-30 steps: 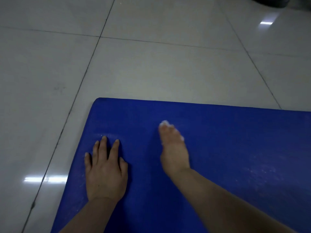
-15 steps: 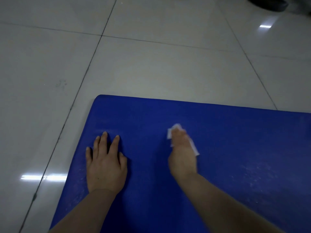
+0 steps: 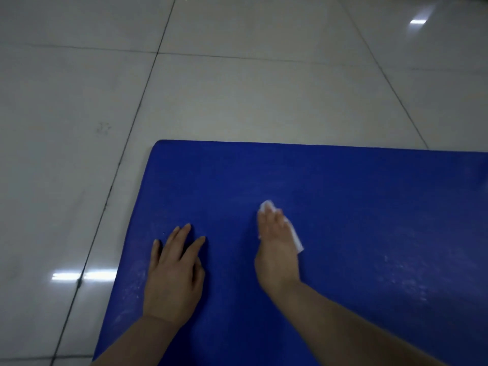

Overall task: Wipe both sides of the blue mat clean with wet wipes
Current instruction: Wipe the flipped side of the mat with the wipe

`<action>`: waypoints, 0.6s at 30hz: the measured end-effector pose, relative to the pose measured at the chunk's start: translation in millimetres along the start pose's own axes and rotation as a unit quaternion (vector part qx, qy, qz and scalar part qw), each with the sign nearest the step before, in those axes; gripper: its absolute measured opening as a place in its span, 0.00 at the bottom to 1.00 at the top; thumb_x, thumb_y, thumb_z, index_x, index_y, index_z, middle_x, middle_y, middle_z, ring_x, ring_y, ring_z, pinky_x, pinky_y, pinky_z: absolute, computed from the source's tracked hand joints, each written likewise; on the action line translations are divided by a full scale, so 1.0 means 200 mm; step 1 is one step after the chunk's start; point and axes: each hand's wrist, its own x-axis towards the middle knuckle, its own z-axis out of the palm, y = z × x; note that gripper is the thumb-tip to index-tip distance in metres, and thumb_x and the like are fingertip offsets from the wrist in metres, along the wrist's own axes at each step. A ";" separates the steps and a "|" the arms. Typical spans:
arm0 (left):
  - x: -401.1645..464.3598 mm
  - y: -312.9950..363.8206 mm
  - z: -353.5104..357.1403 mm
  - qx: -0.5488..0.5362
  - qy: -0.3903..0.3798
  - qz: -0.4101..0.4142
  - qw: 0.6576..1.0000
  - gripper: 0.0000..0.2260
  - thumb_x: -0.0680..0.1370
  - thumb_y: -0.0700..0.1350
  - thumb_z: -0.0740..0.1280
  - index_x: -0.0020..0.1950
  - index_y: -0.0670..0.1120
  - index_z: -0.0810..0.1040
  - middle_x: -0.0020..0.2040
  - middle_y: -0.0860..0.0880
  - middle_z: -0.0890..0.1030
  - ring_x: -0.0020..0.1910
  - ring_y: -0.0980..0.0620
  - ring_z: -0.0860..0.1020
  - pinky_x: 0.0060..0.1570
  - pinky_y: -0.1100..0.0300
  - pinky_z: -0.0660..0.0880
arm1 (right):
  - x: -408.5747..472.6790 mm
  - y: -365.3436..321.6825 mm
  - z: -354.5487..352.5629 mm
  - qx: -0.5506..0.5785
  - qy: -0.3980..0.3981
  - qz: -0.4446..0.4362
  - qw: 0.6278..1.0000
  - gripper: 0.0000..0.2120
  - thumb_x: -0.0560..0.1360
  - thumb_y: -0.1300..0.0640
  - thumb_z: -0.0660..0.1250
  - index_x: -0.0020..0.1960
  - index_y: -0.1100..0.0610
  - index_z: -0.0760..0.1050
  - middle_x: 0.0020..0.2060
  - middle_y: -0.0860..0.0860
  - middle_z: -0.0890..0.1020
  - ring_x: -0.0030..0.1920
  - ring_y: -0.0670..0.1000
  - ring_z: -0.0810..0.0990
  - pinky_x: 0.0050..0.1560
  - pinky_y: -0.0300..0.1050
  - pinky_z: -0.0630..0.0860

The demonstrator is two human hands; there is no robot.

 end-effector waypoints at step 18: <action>0.02 -0.01 -0.02 0.023 -0.035 -0.009 0.999 0.22 0.74 0.48 0.54 0.62 0.44 0.78 0.68 0.42 0.73 0.68 0.45 0.68 0.69 0.41 0.61 | -0.21 -0.22 0.07 0.109 0.043 -0.165 0.979 0.40 0.60 0.58 0.75 0.70 0.62 0.68 0.72 0.57 0.65 0.71 0.54 0.67 0.70 0.48 0.61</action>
